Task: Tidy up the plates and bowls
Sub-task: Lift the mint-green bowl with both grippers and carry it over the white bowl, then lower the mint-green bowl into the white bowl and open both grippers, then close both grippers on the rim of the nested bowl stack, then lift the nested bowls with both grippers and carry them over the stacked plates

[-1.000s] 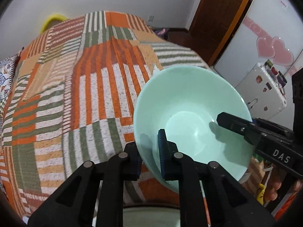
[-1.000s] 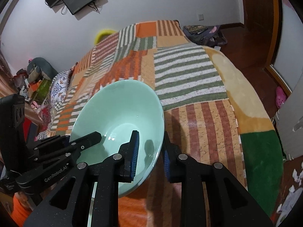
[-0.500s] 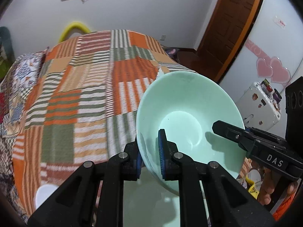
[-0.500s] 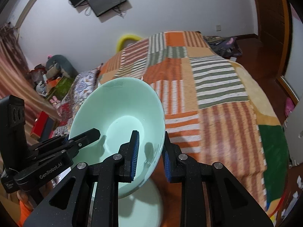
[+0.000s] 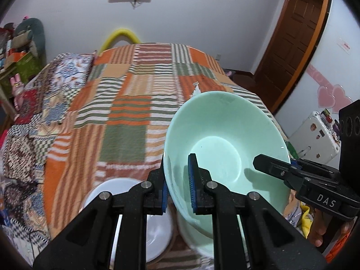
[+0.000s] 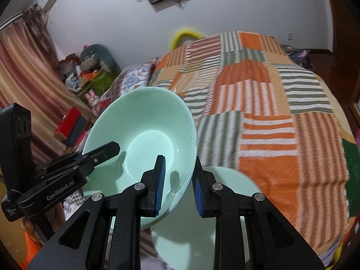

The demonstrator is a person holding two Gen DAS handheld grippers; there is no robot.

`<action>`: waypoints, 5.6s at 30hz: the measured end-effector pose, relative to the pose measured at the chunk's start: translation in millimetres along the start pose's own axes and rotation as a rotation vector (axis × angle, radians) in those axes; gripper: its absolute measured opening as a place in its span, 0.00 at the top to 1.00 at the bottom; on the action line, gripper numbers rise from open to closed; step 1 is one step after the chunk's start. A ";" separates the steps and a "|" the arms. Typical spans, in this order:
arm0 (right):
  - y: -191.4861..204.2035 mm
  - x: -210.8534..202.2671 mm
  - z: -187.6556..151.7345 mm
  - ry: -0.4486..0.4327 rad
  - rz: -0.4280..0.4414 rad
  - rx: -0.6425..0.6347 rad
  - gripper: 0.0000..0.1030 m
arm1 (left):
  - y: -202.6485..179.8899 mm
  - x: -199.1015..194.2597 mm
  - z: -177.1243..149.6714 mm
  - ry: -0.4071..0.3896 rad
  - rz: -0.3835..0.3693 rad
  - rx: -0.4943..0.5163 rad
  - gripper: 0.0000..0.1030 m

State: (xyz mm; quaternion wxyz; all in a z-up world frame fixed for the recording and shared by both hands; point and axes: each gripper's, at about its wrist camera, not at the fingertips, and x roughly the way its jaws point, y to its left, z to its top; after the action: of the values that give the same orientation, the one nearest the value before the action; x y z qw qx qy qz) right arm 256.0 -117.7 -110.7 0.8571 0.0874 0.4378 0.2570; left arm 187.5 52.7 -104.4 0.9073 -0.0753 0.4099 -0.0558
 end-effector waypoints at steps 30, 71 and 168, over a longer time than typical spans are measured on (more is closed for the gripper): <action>87.2 68.1 -46.3 0.173 0.062 -0.124 0.80 | 106.8 -15.1 -72.2 0.050 0.108 -0.161 0.86; 88.8 96.8 -58.4 0.244 0.040 -0.142 0.79 | 127.2 28.7 -96.9 0.163 0.175 -0.170 0.81; 54.5 19.3 -51.6 0.055 -0.017 -0.010 0.61 | 50.6 -25.6 -74.8 0.038 -0.004 -0.172 0.59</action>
State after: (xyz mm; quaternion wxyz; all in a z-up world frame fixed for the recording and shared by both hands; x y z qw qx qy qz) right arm 204.5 -65.1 -134.9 0.8472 0.0723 0.4607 0.2543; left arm 116.3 99.8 -143.7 0.8895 -0.1527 0.4301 -0.0237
